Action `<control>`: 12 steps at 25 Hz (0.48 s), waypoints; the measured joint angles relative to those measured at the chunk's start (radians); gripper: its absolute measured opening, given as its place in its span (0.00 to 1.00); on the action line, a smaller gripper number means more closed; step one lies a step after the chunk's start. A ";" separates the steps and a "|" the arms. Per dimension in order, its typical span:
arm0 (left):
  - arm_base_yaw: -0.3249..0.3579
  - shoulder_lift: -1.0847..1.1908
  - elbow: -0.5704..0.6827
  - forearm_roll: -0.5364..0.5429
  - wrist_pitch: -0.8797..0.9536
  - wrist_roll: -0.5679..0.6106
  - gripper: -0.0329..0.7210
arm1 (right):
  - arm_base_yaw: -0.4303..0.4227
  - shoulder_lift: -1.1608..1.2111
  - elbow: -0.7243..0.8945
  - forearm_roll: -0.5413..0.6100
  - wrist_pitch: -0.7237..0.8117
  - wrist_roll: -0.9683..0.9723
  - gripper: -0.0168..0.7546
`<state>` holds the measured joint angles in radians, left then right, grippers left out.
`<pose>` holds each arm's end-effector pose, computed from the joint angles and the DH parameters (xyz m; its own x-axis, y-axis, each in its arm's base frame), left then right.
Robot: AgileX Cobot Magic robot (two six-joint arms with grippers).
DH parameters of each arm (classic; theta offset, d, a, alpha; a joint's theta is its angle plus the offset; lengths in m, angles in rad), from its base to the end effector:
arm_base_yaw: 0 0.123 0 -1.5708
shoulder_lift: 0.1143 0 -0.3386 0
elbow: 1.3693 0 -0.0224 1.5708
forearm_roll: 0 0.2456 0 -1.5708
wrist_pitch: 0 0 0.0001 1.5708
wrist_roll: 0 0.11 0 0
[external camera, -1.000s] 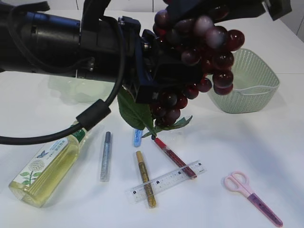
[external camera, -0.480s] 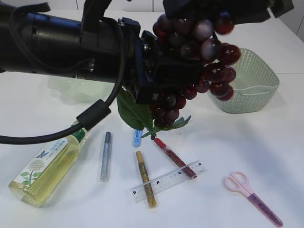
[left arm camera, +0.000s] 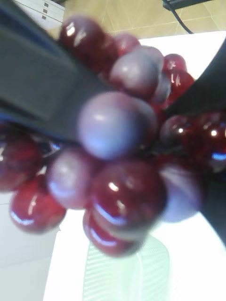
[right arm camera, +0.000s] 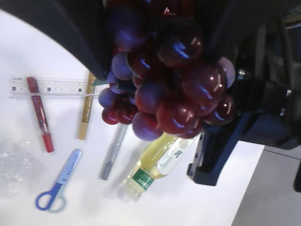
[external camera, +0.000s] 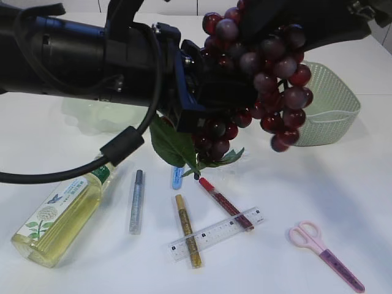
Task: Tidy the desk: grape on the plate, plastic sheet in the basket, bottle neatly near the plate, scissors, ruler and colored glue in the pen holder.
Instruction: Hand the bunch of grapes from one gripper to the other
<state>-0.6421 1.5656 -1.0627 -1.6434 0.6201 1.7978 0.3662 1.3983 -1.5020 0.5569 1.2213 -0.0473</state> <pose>0.2455 -0.2633 0.3490 -0.1557 0.2563 -0.9540 0.9522 0.2958 -0.0759 0.2332 0.1480 0.4506 -0.8548 -0.1772 -0.4877 -0.4385 0.7492 0.4964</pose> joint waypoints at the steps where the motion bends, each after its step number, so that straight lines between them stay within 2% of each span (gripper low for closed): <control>1: 0.000 0.000 0.000 0.000 -0.007 -0.002 0.21 | 0.000 0.000 0.000 -0.018 0.000 0.008 0.56; 6: 0.000 0.000 0.000 0.016 -0.029 -0.029 0.21 | 0.000 0.000 0.000 -0.037 -0.001 0.021 0.57; 12: 0.000 0.000 0.000 0.107 -0.051 -0.113 0.21 | 0.000 0.000 0.000 -0.045 -0.001 0.022 0.57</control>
<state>-0.6421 1.5656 -1.0627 -1.5368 0.5688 1.6850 0.3662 1.3983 -1.5020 0.5124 1.2206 -0.0248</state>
